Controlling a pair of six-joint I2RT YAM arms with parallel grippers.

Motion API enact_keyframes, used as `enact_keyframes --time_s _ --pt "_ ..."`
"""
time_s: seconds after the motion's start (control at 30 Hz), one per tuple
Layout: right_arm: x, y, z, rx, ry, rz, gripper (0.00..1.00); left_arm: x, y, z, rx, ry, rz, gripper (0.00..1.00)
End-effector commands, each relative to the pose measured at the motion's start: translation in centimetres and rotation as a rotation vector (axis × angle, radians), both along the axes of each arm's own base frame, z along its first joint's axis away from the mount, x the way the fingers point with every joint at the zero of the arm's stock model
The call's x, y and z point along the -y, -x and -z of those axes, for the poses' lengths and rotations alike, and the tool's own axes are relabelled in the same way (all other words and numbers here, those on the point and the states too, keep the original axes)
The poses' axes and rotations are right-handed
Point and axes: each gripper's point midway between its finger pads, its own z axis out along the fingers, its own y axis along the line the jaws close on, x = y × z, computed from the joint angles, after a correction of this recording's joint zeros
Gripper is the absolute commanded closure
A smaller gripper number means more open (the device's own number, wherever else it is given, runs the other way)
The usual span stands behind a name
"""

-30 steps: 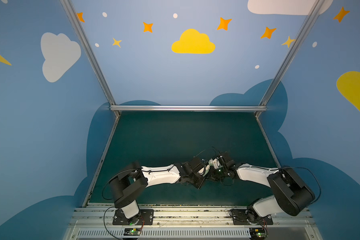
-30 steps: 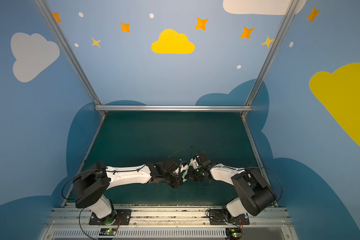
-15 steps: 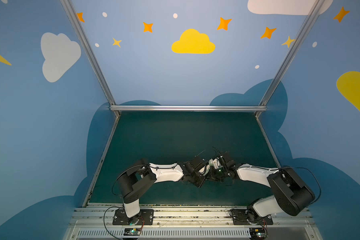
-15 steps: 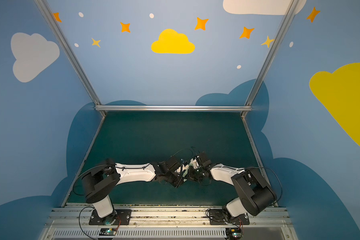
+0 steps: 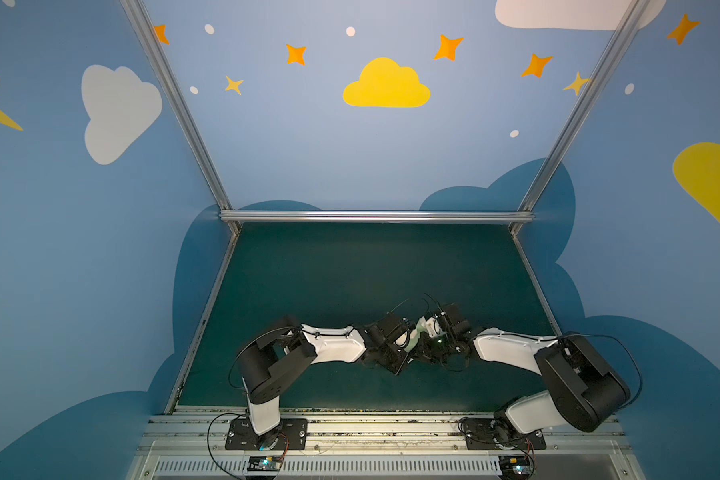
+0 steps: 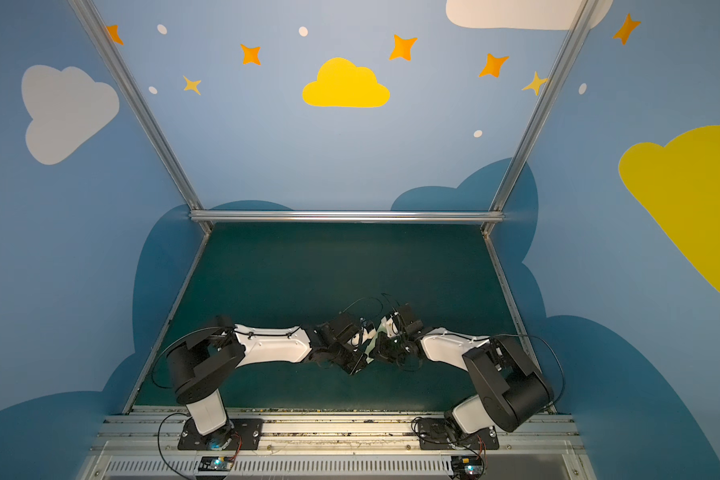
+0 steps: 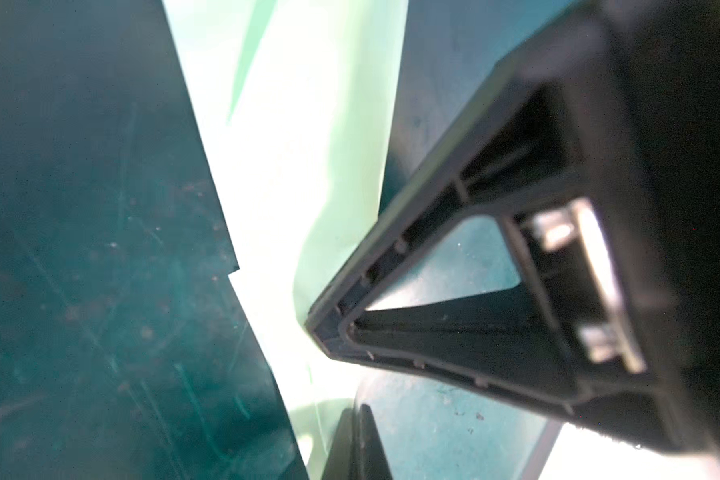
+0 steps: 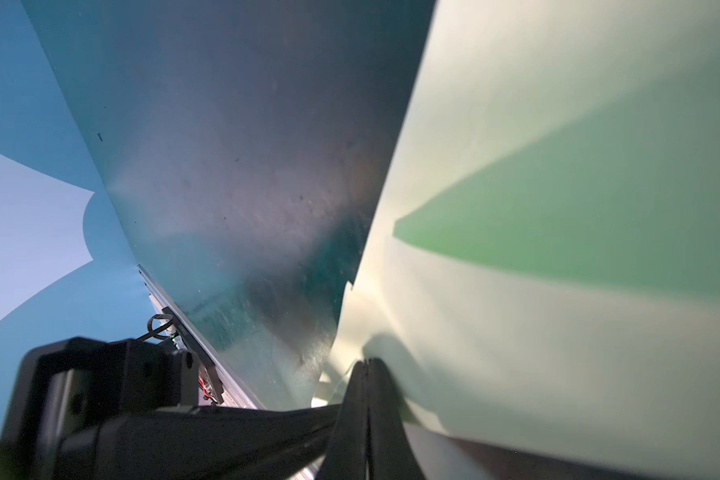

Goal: Fold a paper plane with a square sheet of paper (fold left side to right side)

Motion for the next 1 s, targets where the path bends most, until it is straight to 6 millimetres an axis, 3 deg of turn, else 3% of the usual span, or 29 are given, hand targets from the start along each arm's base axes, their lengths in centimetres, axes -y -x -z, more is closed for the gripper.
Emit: enact_keyframes --time_s 0.0,0.3,0.47,0.7,0.97 --pt "2.4 1.5 2.6 -0.059 0.123 0.026 1.0 -2.7 0.1 1.9 -0.02 -0.077 -0.052 0.97" --pt "2.5 1.4 2.6 -0.058 0.121 0.032 1.0 -5.8 1.9 3.1 -0.063 -0.099 -0.116 0.97" --pt "2.5 1.4 2.6 -0.057 0.119 0.037 1.0 -7.5 3.2 2.5 -0.085 -0.075 -0.171 0.97" --pt "2.6 1.4 2.6 -0.057 0.124 0.039 1.0 -5.0 2.2 -2.2 -0.044 0.048 -0.166 0.97" --pt "2.7 1.5 2.7 -0.06 0.127 0.044 1.0 -1.4 1.2 -2.4 -0.044 0.066 -0.097 0.97"
